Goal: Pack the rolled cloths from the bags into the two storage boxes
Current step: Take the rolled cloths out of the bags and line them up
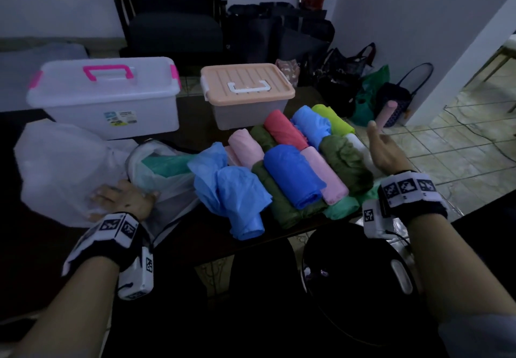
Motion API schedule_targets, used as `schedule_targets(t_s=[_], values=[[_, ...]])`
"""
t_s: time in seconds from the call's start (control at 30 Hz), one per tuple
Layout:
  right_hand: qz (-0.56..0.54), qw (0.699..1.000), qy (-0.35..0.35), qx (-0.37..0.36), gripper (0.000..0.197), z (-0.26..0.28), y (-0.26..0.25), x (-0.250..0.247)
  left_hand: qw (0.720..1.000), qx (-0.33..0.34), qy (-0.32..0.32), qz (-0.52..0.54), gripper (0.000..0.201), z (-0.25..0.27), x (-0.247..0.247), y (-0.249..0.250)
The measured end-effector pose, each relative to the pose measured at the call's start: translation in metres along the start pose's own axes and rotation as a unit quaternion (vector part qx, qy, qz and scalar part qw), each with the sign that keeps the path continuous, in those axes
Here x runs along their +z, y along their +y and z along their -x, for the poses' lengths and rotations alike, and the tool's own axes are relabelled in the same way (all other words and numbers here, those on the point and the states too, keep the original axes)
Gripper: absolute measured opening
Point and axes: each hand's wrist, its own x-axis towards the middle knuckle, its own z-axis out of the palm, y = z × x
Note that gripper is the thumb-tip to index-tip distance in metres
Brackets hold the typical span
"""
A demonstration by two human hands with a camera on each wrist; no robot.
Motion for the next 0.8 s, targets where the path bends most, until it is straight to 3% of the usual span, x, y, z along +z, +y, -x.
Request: schedule_targets(t_s=[0.13,0.2,0.27,0.37,0.47,0.53,0.6,0.7,0.8], values=[[0.057,0.996,0.069,0.015,0.084,0.012,-0.022,0.011,1.0,-0.001,-0.011,0.004,0.078,0.002,-0.002,0.001],[0.071,0.987,0.132,-0.06,0.062,0.03,-0.047,0.024,1.0,0.003,-0.007,-0.001,0.074,0.005,-0.002,0.002],[0.019,0.972,0.144,-0.183,0.039,0.058,-0.079,0.045,1.0,0.009,-0.003,-0.006,0.069,0.007,-0.002,0.002],[-0.094,0.951,0.022,-0.295,0.023,0.11,-0.124,0.094,1.0,0.011,-0.015,-0.007,0.063,0.01,-0.005,0.001],[-0.1,0.909,-0.12,-0.386,0.027,0.159,-0.167,0.144,1.0,0.02,-0.006,-0.017,0.057,0.013,-0.008,0.0],[-0.085,0.885,-0.196,-0.413,0.032,0.175,-0.191,0.174,0.999,0.025,0.0,-0.022,0.053,0.014,-0.008,-0.001],[0.013,0.88,-0.249,-0.404,0.039,0.176,-0.206,0.201,0.999,0.03,-0.01,-0.021,0.052,0.013,-0.008,-0.003],[0.217,0.864,-0.253,-0.377,0.048,0.166,-0.213,0.224,0.999,0.033,-0.021,-0.023,0.051,0.01,-0.009,-0.006],[0.286,0.857,-0.193,-0.383,0.051,0.157,-0.215,0.234,0.999,0.033,-0.029,-0.028,0.052,0.01,-0.01,-0.006]])
